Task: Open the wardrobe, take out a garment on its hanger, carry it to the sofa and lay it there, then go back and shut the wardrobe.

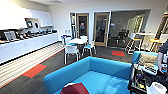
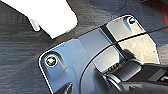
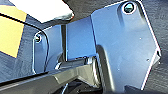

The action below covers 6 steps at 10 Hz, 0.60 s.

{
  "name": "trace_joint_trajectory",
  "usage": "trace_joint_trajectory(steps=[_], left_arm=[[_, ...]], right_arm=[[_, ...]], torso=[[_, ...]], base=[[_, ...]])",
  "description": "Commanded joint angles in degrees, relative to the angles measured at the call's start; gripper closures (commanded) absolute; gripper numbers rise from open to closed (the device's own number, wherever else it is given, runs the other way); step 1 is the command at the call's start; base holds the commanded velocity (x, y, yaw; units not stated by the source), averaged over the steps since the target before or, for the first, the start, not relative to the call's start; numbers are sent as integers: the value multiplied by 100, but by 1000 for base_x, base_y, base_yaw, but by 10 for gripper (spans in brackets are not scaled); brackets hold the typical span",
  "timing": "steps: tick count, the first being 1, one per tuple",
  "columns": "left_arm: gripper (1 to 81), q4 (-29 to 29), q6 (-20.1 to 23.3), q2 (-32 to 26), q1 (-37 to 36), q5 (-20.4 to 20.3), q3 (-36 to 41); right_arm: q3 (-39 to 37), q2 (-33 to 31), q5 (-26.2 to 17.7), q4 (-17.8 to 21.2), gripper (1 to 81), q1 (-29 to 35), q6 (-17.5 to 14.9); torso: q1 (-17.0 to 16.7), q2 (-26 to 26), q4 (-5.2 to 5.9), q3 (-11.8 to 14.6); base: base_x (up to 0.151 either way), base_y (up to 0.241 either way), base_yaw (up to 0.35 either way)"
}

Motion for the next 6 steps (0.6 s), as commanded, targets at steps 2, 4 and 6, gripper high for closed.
trace_joint_trajectory(steps=[2,4,6], left_arm=[[10,5,-14,-79,-364,240,-34],[10,5,-14,-87,-364,231,-34],[10,14,3,-96,-364,231,-34]], right_arm=[[16,36,-272,6,10,255,-7],[16,36,-264,6,10,247,-7],[16,36,-264,6,10,247,-7]], torso=[[7,0,0,0],[7,0,0,2],[7,0,0,2]], base=[[0,0,0],[0,0,0],[0,0,0]])
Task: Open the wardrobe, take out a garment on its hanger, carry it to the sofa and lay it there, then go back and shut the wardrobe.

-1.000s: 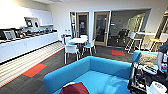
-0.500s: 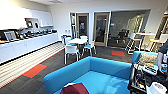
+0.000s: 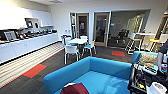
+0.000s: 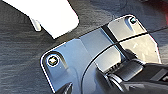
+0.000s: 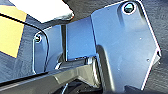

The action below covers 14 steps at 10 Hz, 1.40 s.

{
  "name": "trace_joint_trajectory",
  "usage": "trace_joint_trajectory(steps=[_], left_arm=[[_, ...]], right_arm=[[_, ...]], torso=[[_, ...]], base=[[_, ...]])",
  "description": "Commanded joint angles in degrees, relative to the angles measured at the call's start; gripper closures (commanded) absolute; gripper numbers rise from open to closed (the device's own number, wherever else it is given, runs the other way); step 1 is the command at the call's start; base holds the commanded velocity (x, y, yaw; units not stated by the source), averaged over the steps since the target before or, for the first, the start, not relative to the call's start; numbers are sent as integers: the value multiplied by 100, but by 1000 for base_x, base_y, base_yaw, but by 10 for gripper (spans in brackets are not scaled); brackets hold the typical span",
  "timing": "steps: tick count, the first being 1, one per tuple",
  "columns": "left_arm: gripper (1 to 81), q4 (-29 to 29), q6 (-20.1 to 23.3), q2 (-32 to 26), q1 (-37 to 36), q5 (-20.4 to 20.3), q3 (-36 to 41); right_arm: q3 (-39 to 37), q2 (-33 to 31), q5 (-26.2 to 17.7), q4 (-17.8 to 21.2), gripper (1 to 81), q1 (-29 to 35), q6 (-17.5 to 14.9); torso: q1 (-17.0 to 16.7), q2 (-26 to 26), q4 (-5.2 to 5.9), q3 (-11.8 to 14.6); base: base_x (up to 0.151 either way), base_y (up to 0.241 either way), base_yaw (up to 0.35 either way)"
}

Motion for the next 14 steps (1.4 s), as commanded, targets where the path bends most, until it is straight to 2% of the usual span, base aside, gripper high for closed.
trace_joint_trajectory(steps=[1,14], left_arm=[[10,12,3,-64,-360,231,-34],[10,38,38,-29,-396,240,-34]], right_arm=[[16,36,-264,6,10,247,-7],[7,27,-299,6,10,238,-7]], torso=[[7,0,0,0],[13,-2,0,0]], base=[[0,0,0],[0,0,268]])
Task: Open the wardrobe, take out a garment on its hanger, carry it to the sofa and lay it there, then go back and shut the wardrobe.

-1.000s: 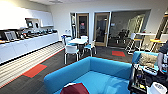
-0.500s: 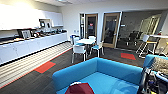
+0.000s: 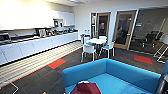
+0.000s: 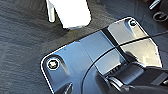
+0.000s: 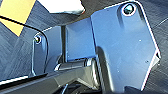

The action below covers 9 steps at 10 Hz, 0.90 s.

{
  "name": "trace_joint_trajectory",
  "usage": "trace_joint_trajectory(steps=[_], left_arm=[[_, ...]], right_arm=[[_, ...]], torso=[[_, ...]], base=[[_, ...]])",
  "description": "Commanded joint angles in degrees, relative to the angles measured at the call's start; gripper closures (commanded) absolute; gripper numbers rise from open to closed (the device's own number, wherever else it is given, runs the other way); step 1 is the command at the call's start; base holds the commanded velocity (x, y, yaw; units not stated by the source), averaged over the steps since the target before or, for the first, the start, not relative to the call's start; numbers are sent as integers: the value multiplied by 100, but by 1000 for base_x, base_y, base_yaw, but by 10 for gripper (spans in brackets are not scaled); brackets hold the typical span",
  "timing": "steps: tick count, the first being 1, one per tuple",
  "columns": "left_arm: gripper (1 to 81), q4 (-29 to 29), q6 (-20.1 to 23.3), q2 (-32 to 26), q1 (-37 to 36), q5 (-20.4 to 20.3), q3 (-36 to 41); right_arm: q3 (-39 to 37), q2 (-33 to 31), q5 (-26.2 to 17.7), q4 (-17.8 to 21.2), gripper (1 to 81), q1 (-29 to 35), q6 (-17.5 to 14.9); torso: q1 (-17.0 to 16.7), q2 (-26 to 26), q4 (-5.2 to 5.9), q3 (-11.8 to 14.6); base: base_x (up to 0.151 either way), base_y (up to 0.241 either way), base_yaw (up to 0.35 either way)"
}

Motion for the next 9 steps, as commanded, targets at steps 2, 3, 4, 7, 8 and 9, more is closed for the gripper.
trace_joint_trajectory(steps=[2,3,4,7,8,9], left_arm=[[10,34,31,-53,-360,247,-21],[10,34,23,-53,-360,247,-22],[10,34,23,-53,-360,238,-21],[10,34,31,-27,-360,247,-21],[10,34,31,-27,-360,238,-21],[10,34,23,-27,-351,238,-21]], right_arm=[[22,41,-307,14,10,223,-14],[22,33,-307,6,10,214,-14],[13,33,-307,6,10,214,-14],[4,33,-316,6,10,214,-22],[-13,33,-325,6,10,214,-22],[-31,33,-325,6,10,214,-22]], torso=[[-3,-2,0,0],[-2,-2,0,0],[-2,-2,0,0],[-2,-2,0,0],[-2,-2,0,0],[-2,-2,0,0]], base=[[0,0,289],[0,0,289],[0,0,293],[0,0,296],[0,0,296],[0,0,297]])
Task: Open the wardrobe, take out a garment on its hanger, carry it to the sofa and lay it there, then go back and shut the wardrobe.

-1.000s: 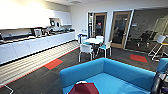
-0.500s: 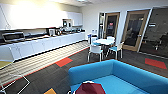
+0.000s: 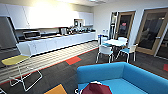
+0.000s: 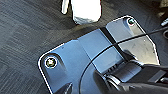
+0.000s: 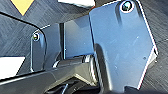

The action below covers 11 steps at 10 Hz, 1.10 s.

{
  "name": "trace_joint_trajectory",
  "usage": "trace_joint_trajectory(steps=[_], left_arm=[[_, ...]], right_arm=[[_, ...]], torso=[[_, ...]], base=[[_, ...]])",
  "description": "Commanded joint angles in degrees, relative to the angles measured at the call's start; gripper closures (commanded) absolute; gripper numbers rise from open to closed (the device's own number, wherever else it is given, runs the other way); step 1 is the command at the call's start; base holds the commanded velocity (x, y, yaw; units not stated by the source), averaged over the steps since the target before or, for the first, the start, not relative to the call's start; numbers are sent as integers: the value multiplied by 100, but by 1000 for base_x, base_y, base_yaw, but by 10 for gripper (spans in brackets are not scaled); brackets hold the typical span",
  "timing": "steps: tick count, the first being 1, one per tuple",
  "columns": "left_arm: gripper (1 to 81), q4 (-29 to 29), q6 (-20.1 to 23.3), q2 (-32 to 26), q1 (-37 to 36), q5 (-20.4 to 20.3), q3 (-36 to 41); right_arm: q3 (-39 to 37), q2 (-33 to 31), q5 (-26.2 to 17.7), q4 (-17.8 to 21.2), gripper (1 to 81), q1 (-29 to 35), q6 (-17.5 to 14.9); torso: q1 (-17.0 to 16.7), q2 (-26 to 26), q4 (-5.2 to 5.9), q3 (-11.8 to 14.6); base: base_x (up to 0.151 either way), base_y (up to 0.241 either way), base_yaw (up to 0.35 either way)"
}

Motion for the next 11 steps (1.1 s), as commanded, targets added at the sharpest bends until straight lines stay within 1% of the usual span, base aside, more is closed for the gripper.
trace_joint_trajectory(steps=[1,11], left_arm=[[10,34,17,-36,-369,259,-23],[10,113,34,78,-342,251,-23]], right_arm=[[-18,35,-270,8,10,258,-20],[-97,26,-270,17,10,206,-11]], torso=[[0,0,0,0],[0,0,0,0]], base=[[0,0,297],[0,0,296]])
